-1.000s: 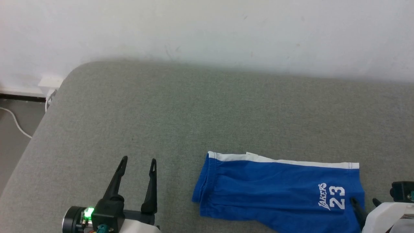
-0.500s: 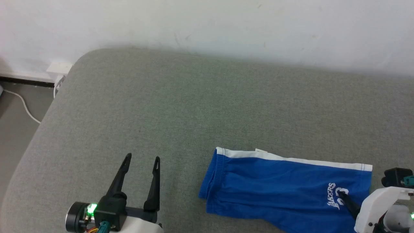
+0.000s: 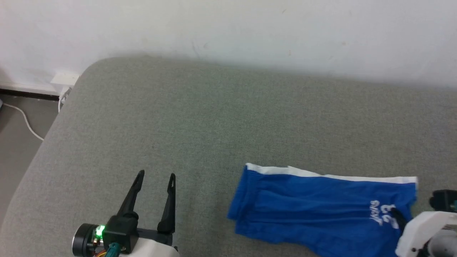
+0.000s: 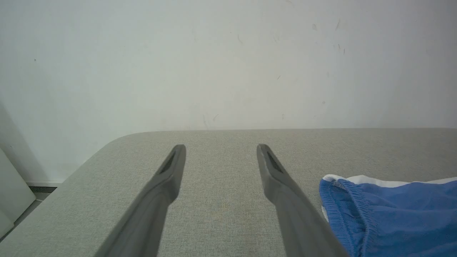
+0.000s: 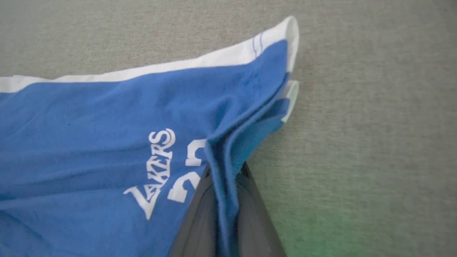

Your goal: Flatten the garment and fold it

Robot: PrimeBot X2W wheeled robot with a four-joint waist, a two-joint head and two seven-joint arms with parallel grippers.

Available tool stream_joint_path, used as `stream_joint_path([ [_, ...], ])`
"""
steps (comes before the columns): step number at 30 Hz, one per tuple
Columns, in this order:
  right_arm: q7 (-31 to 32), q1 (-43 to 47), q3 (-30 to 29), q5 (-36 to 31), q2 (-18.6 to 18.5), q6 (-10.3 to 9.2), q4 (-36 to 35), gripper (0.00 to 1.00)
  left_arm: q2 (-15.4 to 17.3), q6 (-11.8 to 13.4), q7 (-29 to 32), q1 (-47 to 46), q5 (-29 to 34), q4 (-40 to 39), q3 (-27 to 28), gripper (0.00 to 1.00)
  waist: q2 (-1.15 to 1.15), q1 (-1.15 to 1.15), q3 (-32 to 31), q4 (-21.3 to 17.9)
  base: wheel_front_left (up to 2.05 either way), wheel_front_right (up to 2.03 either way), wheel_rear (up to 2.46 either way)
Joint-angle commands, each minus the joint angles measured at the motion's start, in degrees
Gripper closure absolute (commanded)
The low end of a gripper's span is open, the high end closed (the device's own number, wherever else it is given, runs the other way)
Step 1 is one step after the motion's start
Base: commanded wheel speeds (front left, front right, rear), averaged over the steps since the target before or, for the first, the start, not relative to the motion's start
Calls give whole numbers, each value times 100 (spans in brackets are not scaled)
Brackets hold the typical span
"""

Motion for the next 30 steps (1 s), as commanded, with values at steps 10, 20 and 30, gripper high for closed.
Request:
stream_joint_path([
  [10,-226,100,-800,-707,-306,-57,-112,100,-114,-146,-27,34,73,148,67,0,0,0,-206,-111,0,0,0],
  [20,910,471,-312,-754,108,-57,-1980,100,-147,-255,-27,142,84,246,124,0,0,0,-426,-21,0,0,0],
  [30,1610,448,554,-550,720,-57,-2720,100,-178,-322,-27,152,95,265,151,0,0,0,-461,345,0,0,0],
])
